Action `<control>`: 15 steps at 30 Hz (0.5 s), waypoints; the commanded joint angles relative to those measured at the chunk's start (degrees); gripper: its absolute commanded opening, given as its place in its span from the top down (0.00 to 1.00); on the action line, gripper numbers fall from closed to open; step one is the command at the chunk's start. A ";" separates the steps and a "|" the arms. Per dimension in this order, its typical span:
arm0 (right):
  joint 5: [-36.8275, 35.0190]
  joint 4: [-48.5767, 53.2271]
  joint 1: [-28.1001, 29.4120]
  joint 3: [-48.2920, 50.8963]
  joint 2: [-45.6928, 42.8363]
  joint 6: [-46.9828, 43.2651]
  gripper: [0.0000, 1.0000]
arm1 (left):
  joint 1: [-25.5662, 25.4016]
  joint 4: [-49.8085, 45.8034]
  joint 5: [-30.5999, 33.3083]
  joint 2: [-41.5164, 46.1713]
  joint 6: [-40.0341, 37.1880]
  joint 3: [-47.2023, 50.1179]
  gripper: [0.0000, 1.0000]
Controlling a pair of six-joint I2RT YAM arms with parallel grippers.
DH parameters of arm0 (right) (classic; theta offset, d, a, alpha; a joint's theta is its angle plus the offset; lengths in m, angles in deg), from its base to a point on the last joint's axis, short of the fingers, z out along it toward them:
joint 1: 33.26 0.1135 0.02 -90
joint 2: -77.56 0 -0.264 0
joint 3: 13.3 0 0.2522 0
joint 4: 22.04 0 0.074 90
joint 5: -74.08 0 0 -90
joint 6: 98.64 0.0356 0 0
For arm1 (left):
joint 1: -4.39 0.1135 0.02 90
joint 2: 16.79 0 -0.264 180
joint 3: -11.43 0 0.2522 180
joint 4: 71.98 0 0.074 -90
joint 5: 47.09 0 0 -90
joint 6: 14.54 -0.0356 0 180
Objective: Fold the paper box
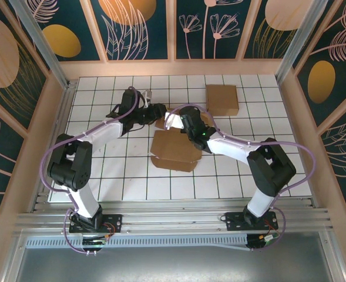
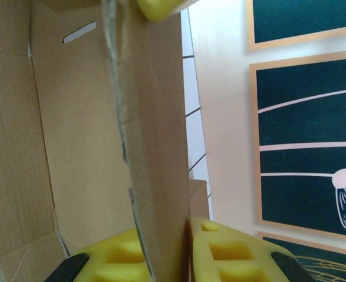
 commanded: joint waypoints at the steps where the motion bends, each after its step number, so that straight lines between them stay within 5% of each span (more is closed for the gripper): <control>1: 0.56 -1.47 0.43 2.07 1.03 1.60 0.80 | -0.15 0.44 -0.50 -2.75 0.76 -1.00 0.61; 4: 2.32 0.44 0.50 2.29 -0.73 3.77 0.71 | -0.20 -0.92 1.41 -3.86 -0.09 -1.59 0.63; 9: 13.24 10.03 0.56 0.94 -7.35 11.19 0.34 | -0.20 -1.85 2.41 -4.31 -0.91 -2.41 0.64; 15: 32.34 17.91 -3.80 -4.73 -14.77 26.16 0.20 | -0.20 -2.37 2.13 -4.02 -1.06 -3.31 0.65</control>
